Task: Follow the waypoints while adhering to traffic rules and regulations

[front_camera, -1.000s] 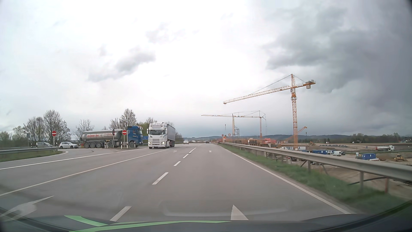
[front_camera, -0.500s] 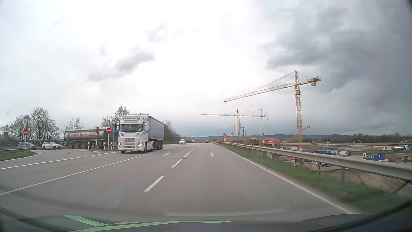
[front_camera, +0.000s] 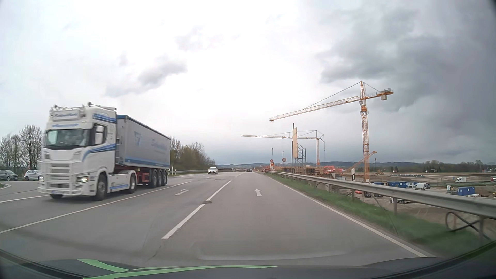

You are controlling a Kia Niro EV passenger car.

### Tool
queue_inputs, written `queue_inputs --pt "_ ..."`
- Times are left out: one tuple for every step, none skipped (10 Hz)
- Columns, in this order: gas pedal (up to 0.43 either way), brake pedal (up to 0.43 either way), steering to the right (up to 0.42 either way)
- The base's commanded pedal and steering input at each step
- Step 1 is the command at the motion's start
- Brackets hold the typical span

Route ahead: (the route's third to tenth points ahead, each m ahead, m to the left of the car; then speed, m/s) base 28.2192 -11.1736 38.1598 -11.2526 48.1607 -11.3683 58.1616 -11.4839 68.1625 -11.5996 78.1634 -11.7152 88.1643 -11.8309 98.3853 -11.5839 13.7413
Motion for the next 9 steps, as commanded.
queue_inputs --pt "0.118 0.000 0.000" --pt "0.110 0.000 0.001" --pt "0.110 0.000 0.000" --pt "0.110 0.000 0.000" --pt "0.110 0.000 0.000" --pt "0.110 0.000 0.000" --pt "0.110 0.000 0.000" --pt "0.110 0.000 0.001" --pt "0.110 0.000 0.001"
